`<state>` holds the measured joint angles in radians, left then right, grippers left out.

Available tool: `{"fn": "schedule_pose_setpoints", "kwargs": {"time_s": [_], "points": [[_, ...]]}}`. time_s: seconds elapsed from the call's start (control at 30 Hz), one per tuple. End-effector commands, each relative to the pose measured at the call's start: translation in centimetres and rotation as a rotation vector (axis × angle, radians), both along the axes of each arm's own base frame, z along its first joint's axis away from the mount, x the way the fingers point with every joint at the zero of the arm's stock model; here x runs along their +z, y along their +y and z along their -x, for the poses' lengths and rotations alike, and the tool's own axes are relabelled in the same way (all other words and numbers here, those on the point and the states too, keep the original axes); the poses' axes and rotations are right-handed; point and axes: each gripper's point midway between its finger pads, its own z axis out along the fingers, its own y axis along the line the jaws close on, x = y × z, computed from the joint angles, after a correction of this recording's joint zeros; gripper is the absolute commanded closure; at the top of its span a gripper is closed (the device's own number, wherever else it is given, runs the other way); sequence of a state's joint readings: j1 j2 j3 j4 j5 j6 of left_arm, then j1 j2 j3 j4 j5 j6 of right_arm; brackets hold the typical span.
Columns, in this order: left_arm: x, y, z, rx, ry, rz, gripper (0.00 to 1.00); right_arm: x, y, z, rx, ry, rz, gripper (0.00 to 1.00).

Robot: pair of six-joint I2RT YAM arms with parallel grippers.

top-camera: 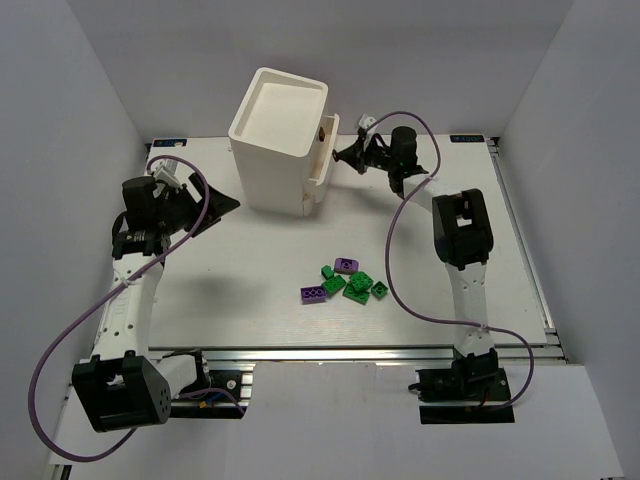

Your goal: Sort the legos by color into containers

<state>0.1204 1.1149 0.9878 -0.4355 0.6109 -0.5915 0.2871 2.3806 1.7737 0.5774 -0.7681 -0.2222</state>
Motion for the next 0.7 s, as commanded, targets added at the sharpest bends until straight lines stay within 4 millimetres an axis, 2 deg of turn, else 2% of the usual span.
{"fn": "schedule_pose_setpoints", "kwargs": {"time_s": [0.0,0.03,0.07,0.3,0.33,0.5,0.63,0.67], "points": [[0.8,-0.3,0.4,-0.017,-0.045,-0.002,0.12,3.0,-3.6,-1.4,-0.122,-0.061,0.015,1.00],[0.8,-0.3,0.4,-0.018,-0.049,-0.003,0.12,2.4,-4.1,-1.2,-0.132,-0.048,0.025,1.00],[0.7,-0.4,0.4,-0.021,-0.050,-0.003,0.12,2.9,-4.2,-1.0,-0.144,-0.057,0.029,1.00],[0.7,-0.6,0.5,-0.045,-0.061,-0.011,0.12,2.5,-6.7,-0.5,-0.204,-0.038,0.078,1.00],[0.8,-0.6,0.6,-0.054,-0.063,-0.012,0.12,3.0,-7.0,-0.3,-0.205,-0.046,0.080,1.00],[0.5,-1.5,1.3,-0.134,-0.069,0.000,0.12,2.5,-8.4,0.1,-0.222,-0.029,0.098,1.00],[0.5,-2.6,1.8,-0.181,-0.076,0.013,0.12,2.8,-8.2,0.6,-0.210,-0.032,0.100,1.00],[0.3,-3.0,1.9,-0.196,-0.072,0.018,0.13,2.8,-8.0,0.9,-0.193,-0.033,0.097,0.93]]}}
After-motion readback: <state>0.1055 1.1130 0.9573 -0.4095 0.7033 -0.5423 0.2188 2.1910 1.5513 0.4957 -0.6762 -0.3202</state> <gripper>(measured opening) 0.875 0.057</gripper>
